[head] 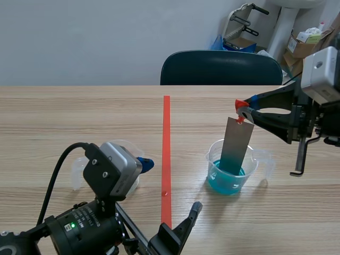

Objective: Do the redox reaction experiment

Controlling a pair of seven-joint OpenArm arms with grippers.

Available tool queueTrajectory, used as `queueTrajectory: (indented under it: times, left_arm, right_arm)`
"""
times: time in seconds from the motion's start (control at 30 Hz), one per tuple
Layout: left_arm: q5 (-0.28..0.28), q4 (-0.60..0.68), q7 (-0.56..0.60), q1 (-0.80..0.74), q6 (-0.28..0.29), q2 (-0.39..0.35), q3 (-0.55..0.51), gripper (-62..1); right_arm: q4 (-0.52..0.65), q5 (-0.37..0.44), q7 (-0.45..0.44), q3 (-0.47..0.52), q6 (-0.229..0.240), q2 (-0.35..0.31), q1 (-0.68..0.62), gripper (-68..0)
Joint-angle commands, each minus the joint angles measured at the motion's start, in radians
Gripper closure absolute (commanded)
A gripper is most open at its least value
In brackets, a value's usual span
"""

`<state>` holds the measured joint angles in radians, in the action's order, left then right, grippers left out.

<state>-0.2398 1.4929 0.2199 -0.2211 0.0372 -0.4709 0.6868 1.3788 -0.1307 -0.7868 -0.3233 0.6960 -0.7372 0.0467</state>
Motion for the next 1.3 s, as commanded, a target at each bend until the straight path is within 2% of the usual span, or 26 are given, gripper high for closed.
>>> queueTrajectory:
  times: [0.0,0.23,1.27]
  left_arm:
    - [-0.003,0.014,0.016,0.003,0.002,0.005,0.006,-62.3]
    - [-0.003,0.014,0.016,0.003,0.002,0.005,0.006,-62.3]
    - [-0.003,0.014,0.016,0.003,0.002,0.005,0.006,-62.3]
  right_arm:
    - [-0.002,-0.016,-0.024,0.002,0.000,0.008,0.023,-0.9]
    - [-0.042,-0.120,-0.055,0.001,0.005,0.048,0.019,-0.8]
    - [-0.042,-0.121,-0.066,0.001,0.008,0.048,0.020,-0.8]
